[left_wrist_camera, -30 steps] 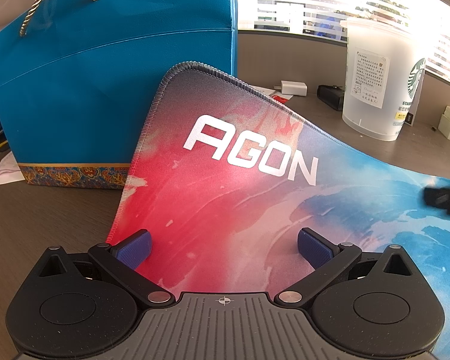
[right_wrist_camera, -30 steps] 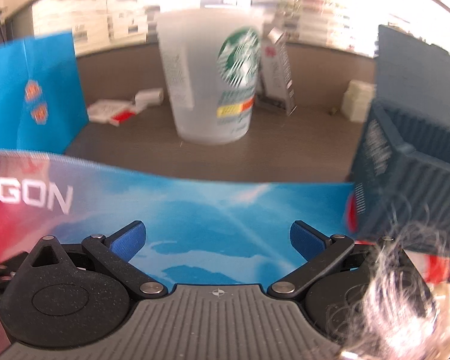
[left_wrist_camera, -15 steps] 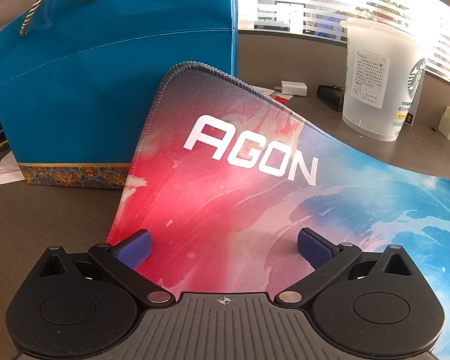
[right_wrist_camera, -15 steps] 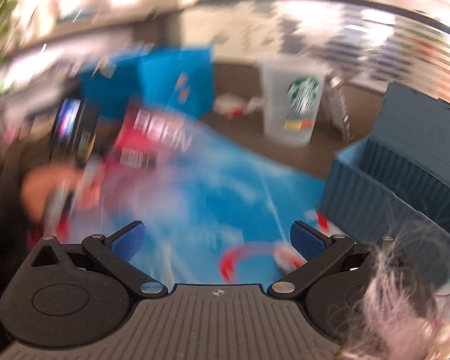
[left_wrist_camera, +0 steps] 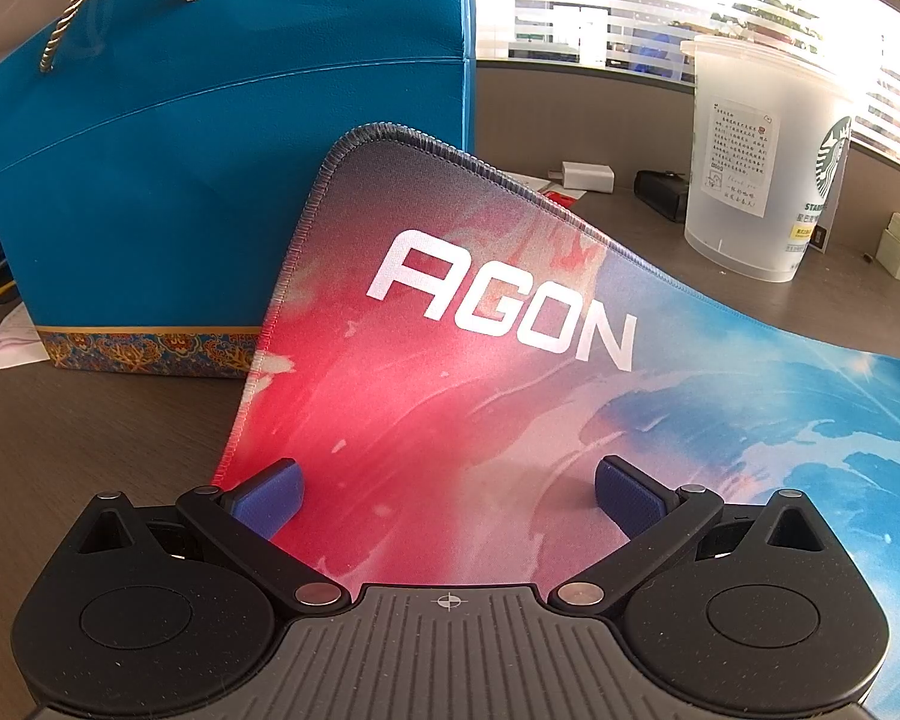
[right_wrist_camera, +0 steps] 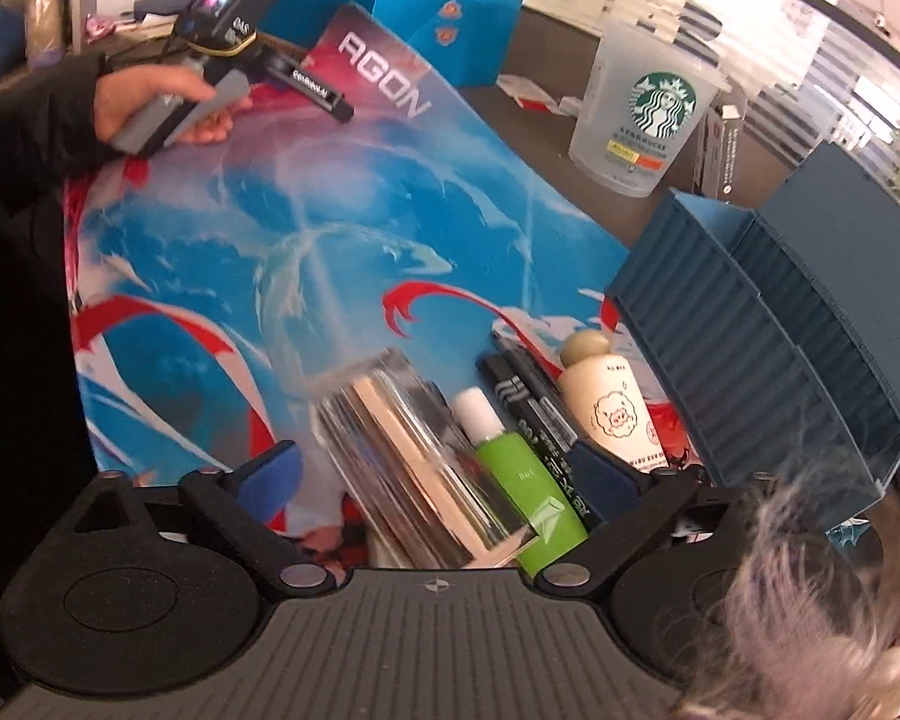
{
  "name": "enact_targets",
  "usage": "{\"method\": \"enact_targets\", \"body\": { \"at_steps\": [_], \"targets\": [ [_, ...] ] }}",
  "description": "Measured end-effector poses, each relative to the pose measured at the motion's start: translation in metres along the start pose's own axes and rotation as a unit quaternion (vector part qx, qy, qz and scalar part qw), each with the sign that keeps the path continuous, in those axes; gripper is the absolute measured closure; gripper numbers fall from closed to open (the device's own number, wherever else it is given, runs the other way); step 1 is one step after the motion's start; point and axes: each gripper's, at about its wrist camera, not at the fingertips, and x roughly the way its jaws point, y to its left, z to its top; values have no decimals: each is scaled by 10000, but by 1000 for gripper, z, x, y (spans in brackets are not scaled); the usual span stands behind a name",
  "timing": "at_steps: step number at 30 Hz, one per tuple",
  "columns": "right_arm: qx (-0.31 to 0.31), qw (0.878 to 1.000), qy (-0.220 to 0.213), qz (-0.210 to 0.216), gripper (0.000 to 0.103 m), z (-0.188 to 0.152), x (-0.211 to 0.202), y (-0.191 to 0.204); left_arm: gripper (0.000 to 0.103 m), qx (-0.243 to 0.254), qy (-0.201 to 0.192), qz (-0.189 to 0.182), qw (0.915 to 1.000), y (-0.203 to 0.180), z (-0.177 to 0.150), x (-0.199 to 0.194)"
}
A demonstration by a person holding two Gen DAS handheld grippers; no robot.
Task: Organize rigid objects
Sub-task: 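Grasp the silver metal case from the item pile with the right tool, then carry the silver case into the teal box and open the right tool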
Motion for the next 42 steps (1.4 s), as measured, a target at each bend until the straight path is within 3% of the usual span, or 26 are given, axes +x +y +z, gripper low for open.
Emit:
{"method": "enact_targets", "body": {
  "at_steps": [1,3,10,13,22,31,42],
  "targets": [
    [37,10000,12,91,29,-2,2,-3,0,0,0,0,10000,0,0,0],
    [135,9993,104,348,41,-5,6,-11,0,0,0,-1,10000,0,0,0],
    [-79,9980,78,626,53,-8,4,-23,0,2,0,-1,10000,0,0,0],
    [-198,9979,60,612,63,-6,4,-23,0,1,0,-2,10000,0,0,0],
    [-420,9987,-140,251,68,4,11,-9,0,-9,0,8,10000,-1,0,-1],
    [-17,9992,-360,-176,69,17,6,-19,0,-8,0,6,10000,-1,0,-1],
    [-55,9984,-461,-324,69,41,-14,-29,0,-7,0,5,10000,-1,0,-1]
  ]
}}
